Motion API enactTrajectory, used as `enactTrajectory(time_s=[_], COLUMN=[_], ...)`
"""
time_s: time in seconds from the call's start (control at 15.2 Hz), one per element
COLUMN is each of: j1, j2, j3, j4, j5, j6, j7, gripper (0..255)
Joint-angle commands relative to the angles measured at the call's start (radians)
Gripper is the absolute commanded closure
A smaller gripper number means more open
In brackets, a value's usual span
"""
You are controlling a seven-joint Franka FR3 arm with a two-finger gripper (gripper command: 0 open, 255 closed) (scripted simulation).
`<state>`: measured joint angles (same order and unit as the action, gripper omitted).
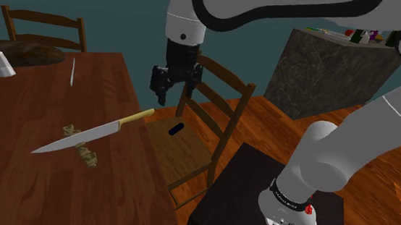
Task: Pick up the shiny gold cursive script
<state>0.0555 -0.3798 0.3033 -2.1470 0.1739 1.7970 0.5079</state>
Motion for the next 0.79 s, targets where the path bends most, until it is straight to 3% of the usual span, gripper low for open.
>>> enactTrajectory(time_s=[0.0,0.4,0.73], j1=[0.005,0.028,0.082], j2=[0.07,0.304,0.525], j3=[0.039,0.139,0.19], j4=[0.046,0.233,0.432], j5=[-0.014,-0.107,-0.223], j6=[0.02,0.042,0.019], j7=[0.05,0.205,0.338], gripper=[0,0,0])
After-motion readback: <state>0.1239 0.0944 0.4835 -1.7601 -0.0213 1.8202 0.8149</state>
